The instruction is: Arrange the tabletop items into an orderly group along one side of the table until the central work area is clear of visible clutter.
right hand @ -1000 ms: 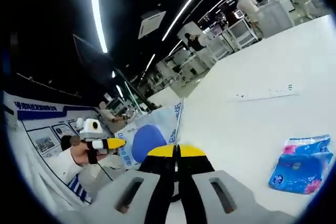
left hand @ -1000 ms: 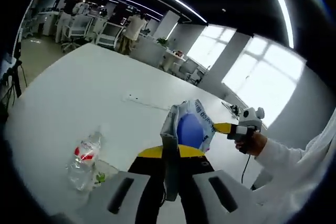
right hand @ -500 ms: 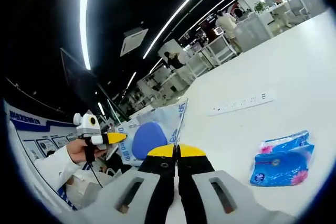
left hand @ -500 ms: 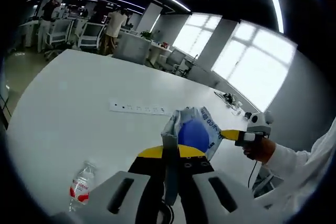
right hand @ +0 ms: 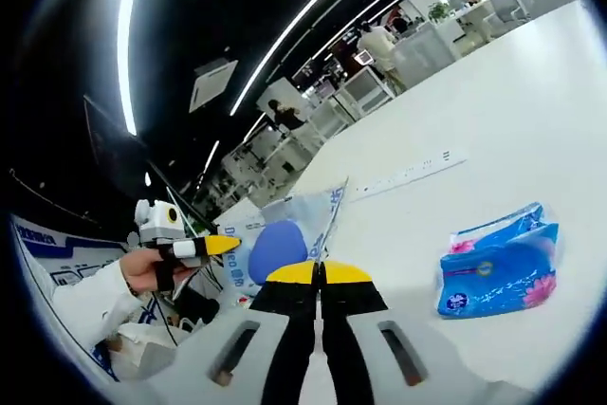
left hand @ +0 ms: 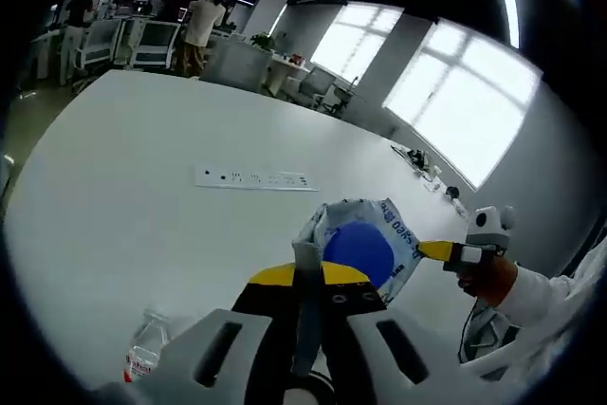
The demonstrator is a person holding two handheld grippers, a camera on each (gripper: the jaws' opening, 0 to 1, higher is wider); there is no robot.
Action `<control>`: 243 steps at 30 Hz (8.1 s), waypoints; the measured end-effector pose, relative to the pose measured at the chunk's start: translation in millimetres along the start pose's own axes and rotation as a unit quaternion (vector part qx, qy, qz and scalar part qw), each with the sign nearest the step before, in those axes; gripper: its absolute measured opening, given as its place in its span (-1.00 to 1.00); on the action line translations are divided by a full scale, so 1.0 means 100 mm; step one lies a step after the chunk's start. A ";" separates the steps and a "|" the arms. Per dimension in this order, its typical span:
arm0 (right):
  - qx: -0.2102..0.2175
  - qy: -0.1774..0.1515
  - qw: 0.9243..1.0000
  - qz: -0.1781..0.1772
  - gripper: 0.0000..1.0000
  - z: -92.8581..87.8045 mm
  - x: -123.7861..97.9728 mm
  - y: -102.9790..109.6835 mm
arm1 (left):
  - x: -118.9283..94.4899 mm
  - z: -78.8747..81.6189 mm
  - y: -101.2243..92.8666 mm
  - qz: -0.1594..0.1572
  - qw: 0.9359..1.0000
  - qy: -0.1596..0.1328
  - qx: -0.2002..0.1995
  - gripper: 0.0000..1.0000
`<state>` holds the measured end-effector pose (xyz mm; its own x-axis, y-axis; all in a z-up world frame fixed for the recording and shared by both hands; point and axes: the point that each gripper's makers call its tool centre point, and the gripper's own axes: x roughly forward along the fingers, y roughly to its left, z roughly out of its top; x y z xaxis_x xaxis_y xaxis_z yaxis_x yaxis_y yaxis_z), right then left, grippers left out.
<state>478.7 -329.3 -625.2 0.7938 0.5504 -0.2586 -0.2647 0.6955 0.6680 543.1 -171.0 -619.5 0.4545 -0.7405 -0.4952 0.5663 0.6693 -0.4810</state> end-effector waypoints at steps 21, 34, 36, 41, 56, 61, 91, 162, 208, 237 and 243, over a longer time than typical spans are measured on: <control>0.040 0.029 0.994 -0.097 -1.00 -0.49 0.31 -0.67 | 0.71 -0.36 0.55 0.003 0.997 0.068 -0.033 -0.93; 0.041 0.037 0.990 -0.126 -1.00 -0.55 0.37 -0.85 | 0.92 -0.45 0.67 -0.003 0.995 0.079 -0.055 -0.92; 0.042 0.036 0.990 -0.129 -1.00 -0.55 0.37 -0.86 | 0.94 -0.45 0.70 -0.002 0.995 0.080 -0.056 -0.92; 0.040 0.036 0.990 -0.130 -1.00 -0.55 0.39 -0.87 | 0.97 -0.49 0.75 0.001 0.995 0.083 -0.054 -0.90; 0.034 0.036 0.991 -0.128 -1.00 -0.54 0.41 -0.89 | 1.03 -0.53 0.95 0.031 0.995 0.095 -0.015 -0.71; 0.033 0.037 0.990 -0.128 -1.00 -0.54 0.42 -0.87 | 1.04 -0.53 0.97 0.037 0.995 0.094 -0.014 -0.68; 0.024 0.032 0.990 -0.138 -0.75 -0.50 0.32 -0.80 | 0.87 -0.46 0.99 0.053 0.995 0.083 -0.013 -0.76; -0.054 0.050 0.997 -0.022 -0.18 -0.26 0.15 0.18 | -0.96 0.00 0.60 0.064 0.996 -0.066 0.011 0.03; -0.063 0.081 0.994 0.034 0.05 -0.80 0.99 1.54 | -2.28 -0.42 0.79 -0.013 0.999 -0.030 0.040 0.06; 0.020 0.145 0.988 0.056 0.10 -1.30 1.93 1.40 | -2.02 -0.92 1.00 -0.068 0.997 0.022 0.005 0.74; 0.069 0.146 0.985 0.061 0.17 -1.38 2.07 1.32 | -1.99 -0.99 1.04 -0.069 0.997 0.023 -0.005 0.69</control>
<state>532.5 -59.7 -686.8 0.5648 0.7488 -0.3470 -0.2552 0.5583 0.7894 443.1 52.1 -642.4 0.3407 -0.8218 -0.4568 0.6142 0.5624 -0.5536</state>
